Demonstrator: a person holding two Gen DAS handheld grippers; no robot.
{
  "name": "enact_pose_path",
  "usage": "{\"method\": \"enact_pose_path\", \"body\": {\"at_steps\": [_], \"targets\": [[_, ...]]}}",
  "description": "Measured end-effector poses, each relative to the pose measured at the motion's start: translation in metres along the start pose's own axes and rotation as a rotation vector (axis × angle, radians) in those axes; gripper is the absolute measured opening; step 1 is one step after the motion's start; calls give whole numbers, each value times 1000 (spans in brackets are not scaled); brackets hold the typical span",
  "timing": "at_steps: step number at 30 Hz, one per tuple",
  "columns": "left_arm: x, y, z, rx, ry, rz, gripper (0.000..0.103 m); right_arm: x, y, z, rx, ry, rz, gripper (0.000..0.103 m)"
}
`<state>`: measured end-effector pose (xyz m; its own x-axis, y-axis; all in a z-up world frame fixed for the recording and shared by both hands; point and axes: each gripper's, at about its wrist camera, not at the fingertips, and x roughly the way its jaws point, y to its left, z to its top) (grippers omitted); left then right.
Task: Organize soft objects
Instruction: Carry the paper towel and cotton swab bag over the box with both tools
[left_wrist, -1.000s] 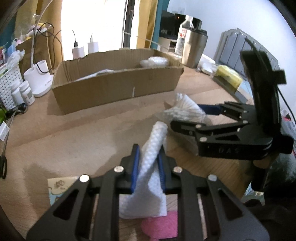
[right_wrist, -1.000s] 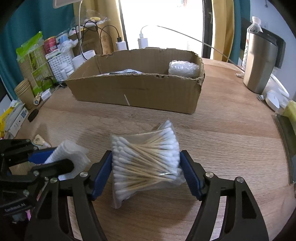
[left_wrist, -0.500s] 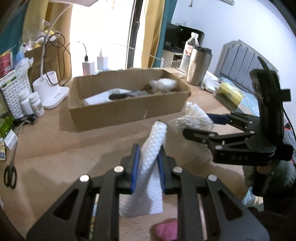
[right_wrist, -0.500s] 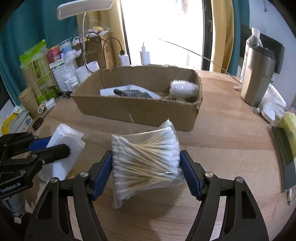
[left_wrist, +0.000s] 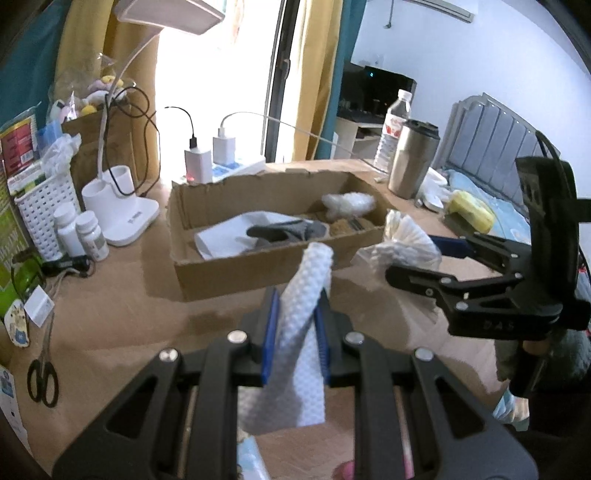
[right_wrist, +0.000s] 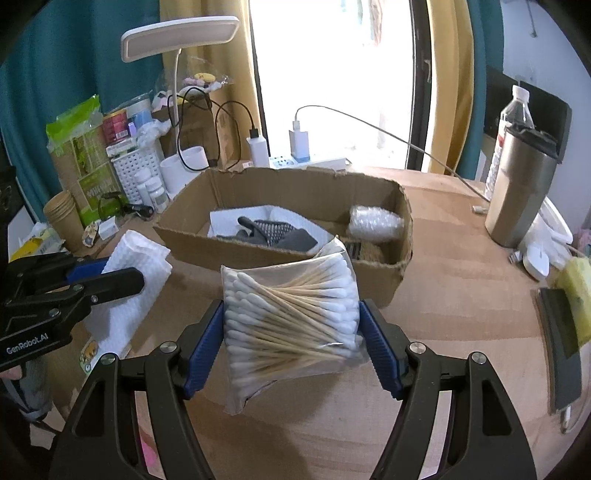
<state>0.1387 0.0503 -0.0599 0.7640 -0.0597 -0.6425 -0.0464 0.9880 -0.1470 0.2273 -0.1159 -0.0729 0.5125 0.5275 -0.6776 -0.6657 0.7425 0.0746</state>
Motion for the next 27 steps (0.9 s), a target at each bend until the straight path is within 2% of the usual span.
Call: {"method": "enact_pose_path", "body": {"at_steps": [17,27], "targets": [[2,30,33,-25,-64,43,19,7,3,30,-16,-47,13,75],[15,47,48,-50,-79,61,19,16,-6,42,-4,-64,12,75]]}}
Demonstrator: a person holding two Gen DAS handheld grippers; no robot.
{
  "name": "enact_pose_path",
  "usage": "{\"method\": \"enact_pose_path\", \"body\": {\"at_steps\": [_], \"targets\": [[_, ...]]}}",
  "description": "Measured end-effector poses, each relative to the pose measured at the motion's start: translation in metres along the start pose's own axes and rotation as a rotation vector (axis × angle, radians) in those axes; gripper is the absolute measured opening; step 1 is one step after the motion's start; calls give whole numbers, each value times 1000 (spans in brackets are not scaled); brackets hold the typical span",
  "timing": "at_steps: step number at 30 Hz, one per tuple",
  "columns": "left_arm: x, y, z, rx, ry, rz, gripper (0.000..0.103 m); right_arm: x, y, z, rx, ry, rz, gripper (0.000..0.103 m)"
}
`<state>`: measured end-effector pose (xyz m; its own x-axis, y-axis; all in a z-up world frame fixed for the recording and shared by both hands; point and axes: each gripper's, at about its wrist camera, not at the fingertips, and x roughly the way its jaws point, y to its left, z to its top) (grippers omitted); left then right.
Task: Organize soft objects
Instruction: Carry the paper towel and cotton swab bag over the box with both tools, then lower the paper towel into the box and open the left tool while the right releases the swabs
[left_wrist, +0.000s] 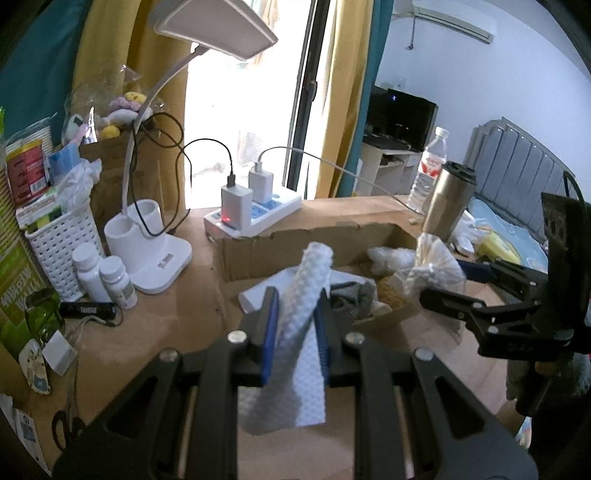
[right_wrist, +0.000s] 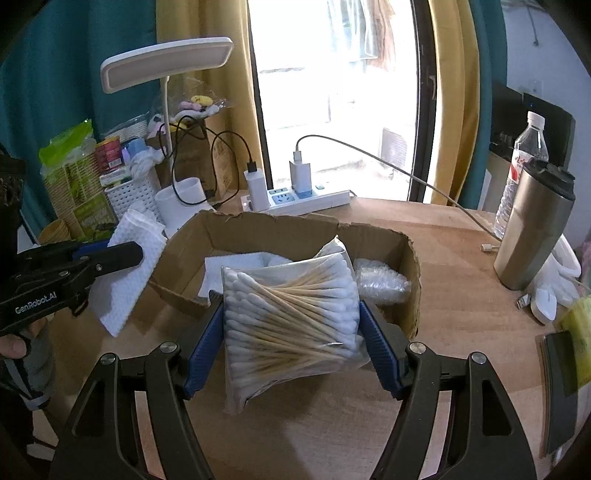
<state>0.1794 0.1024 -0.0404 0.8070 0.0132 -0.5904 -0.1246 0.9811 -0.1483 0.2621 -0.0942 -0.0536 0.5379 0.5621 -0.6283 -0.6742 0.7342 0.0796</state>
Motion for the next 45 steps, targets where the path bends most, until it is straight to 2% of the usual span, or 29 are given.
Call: {"method": "enact_pose_path", "body": {"at_steps": [17,45], "targets": [[31,19,18,-24,-2,2,19,26,-3,19,6,-3,0,75],[86,29,17,-32,78,4,21,72,-17,29,25,27,2,75]]}}
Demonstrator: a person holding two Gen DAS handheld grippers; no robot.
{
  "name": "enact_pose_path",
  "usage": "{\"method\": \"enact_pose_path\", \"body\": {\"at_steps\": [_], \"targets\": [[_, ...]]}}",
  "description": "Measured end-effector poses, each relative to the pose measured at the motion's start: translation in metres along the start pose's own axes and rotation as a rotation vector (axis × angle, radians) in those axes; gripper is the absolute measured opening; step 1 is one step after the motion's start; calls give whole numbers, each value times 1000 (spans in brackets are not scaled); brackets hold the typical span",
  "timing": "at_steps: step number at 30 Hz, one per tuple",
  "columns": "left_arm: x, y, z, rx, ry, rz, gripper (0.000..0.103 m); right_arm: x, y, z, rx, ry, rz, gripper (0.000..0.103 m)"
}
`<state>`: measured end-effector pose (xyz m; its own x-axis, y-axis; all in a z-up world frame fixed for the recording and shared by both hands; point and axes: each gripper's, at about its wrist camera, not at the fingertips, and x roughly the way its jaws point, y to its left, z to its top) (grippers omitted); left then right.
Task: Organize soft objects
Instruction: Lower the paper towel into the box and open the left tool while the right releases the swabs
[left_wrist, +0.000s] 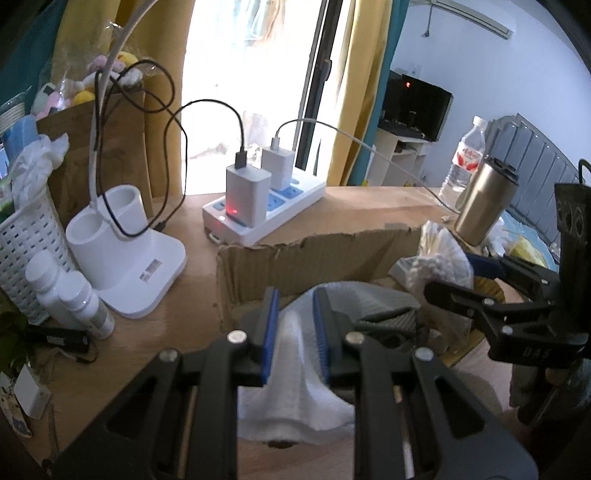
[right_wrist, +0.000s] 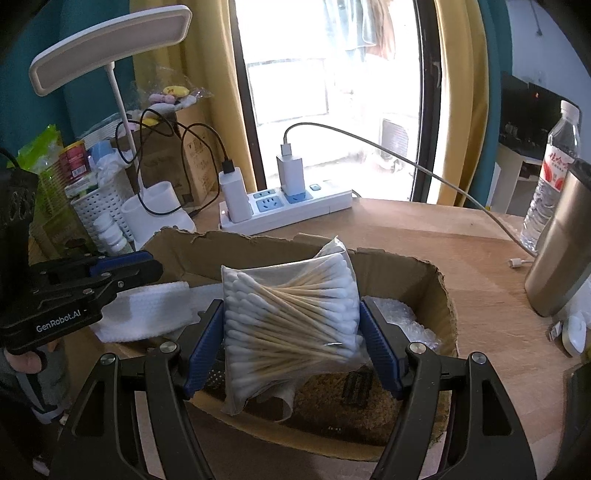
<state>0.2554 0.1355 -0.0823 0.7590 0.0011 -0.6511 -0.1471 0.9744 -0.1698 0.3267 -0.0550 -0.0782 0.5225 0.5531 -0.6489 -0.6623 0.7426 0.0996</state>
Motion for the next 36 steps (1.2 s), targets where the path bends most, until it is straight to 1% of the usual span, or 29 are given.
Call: {"method": "enact_pose_path", "body": {"at_steps": [7,10,13,17,27,33,36], "targets": [[-1,0,2,-2,8,-1,22,1,1,0,-3,-2,-2,75],[-5,-3,3,3,4,-4,24,1,1,0,-3,-4,-4,76],[-8,-5,3,9,1,-1,25,0,2,1,-3,-6,-3,79],[-16,-9,2,12,-5,2,26,-6,5,2,-5,-18,11,83],[-40,-15,-3,22,-32,5,29,-26,13,1,-15,-49,-3,83],[-59,-19,-7,24,-53,4,34,-42,19,-2,-19,-67,-13,83],[-68,-19,-11,22,-60,3,39,-49,24,-4,-23,-75,-15,83]]}}
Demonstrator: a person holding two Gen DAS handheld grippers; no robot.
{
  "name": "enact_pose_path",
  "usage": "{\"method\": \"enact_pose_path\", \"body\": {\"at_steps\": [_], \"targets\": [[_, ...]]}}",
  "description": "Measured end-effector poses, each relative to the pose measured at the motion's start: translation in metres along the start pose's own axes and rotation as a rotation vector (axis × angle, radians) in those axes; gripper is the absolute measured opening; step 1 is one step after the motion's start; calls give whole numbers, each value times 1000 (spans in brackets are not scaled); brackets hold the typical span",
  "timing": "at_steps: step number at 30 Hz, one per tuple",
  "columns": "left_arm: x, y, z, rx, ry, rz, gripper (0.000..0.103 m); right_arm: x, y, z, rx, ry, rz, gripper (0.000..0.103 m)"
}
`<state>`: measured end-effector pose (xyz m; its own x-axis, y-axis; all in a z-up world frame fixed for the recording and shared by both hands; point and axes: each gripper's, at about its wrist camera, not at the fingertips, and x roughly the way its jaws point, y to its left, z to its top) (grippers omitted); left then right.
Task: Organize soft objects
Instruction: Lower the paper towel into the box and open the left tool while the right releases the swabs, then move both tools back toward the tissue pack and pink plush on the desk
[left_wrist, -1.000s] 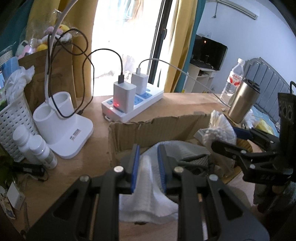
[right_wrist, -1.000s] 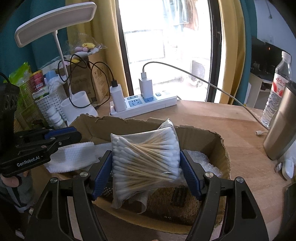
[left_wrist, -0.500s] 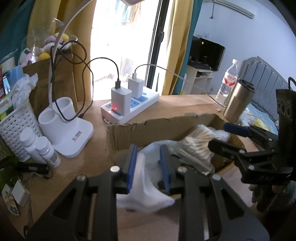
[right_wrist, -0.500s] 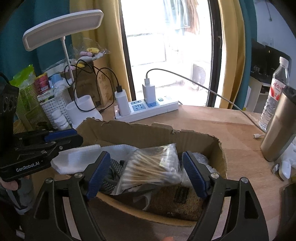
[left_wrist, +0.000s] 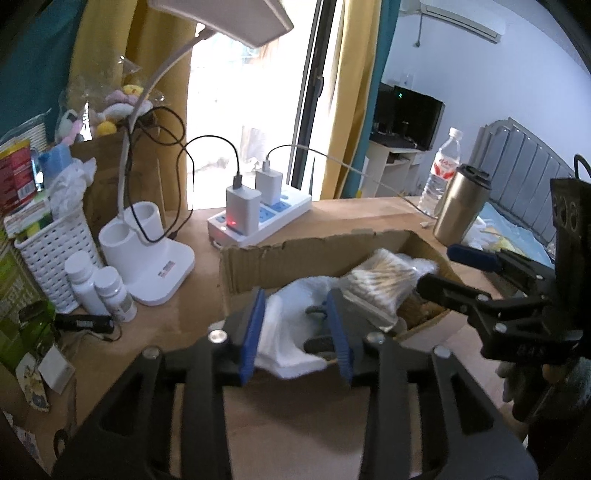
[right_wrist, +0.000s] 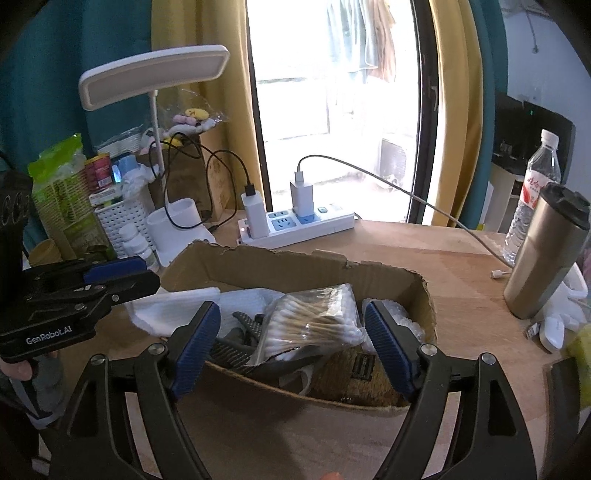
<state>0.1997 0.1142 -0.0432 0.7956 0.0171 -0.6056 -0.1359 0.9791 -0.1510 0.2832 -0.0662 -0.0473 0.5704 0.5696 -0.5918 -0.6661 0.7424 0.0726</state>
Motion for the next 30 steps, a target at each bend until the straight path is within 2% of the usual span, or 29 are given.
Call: {"method": "enact_pose_path", "body": {"at_steps": [5,30], "targets": [[-14,0,-7,-6,-15,-4,52,-12,8,-4,-8,-10,0,83],[-67,-3,-45,-16,-43,-19,53,-52,43,-32,-32,-11,-6,83]]}}
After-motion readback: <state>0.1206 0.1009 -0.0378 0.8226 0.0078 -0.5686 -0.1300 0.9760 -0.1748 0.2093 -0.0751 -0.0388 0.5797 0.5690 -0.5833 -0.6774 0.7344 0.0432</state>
